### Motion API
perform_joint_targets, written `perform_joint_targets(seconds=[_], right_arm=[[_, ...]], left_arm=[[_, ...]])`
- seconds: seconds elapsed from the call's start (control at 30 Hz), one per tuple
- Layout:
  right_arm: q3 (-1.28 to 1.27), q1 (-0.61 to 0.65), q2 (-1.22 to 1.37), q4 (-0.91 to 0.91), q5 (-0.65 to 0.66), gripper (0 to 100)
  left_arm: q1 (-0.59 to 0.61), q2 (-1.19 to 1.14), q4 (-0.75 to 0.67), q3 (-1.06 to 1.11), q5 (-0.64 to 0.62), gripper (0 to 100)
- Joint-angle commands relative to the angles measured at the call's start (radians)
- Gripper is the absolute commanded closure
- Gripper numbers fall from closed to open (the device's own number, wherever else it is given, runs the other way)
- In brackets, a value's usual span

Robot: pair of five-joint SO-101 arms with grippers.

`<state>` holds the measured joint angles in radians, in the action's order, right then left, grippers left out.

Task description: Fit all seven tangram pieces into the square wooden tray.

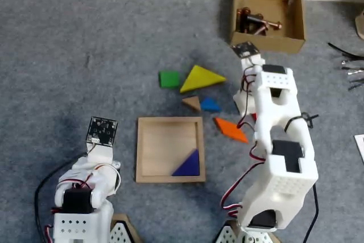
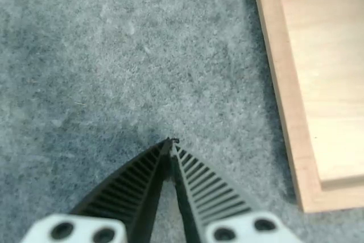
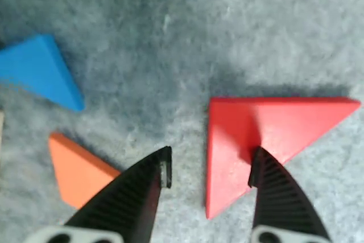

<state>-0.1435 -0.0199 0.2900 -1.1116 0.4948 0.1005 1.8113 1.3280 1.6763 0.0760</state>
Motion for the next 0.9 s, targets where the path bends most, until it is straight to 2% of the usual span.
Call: perform_joint_targets(seconds=[0.0, 0.17, 0.87], right_arm=[[0.013, -0.019, -0.076, -0.016, 0.011, 77.8], [0.007, -0.061, -0.015, 0.050, 0.011, 77.8], [0.007, -0.064, 0.077, 0.054, 0.012, 77.8]], left_arm=[[-0.013, 0.007, 0.005, 0.019, 0.005, 99], [-0.013, 0.007, 0.005, 0.019, 0.005, 99], [-0.013, 0.007, 0.005, 0.019, 0.005, 99]])
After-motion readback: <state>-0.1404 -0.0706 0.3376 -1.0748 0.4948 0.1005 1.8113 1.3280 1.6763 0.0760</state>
